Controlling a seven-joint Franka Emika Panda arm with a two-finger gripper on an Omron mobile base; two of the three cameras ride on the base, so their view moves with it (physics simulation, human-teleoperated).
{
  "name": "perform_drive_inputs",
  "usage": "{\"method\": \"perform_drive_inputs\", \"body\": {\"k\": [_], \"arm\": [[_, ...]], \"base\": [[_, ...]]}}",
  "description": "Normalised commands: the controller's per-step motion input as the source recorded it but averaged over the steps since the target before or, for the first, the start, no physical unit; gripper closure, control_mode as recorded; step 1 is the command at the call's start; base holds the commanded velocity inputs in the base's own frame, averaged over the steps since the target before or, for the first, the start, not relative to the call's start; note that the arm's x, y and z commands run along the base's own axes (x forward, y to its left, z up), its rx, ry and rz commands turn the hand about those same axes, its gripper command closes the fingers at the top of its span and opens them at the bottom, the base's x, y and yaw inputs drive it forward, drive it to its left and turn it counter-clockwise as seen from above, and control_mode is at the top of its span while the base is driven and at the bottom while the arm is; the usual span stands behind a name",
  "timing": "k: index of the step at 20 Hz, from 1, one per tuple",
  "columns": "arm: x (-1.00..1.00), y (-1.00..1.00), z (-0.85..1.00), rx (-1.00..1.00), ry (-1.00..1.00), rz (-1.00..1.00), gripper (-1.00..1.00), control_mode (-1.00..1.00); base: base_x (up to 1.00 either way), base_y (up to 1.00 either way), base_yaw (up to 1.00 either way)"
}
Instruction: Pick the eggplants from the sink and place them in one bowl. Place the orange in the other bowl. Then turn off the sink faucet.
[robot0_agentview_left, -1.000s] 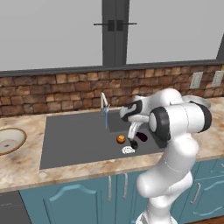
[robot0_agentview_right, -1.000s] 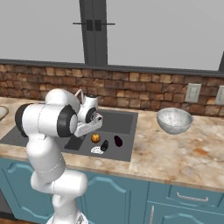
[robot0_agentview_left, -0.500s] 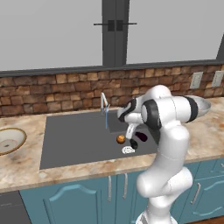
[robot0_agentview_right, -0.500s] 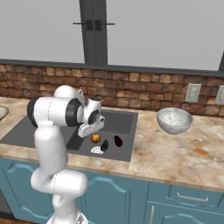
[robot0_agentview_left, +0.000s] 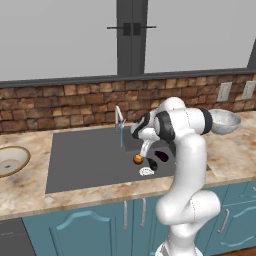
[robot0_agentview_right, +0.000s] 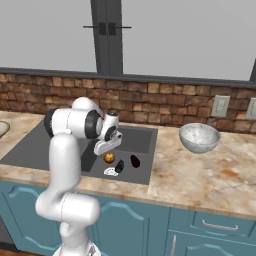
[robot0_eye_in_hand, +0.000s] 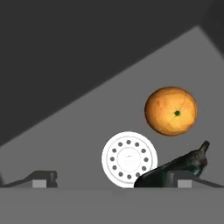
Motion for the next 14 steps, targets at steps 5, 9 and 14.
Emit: {"method": "perform_drive_inputs", "body": {"k": [5,9,14], "arm": [[0.56,0.05,-0.41,0.00,0.00,0.00,-1.00,-1.00],[0.54,0.10,-0.42,0.00,0.03,0.00,-1.00,-1.00],[0.52,0.07,-0.40,0.00,0.03,0.01,-1.00,-1.00]], "base": [[0.00,0.00,0.00],[0.00,0.00,0.00],[0.00,0.00,0.00]]}}
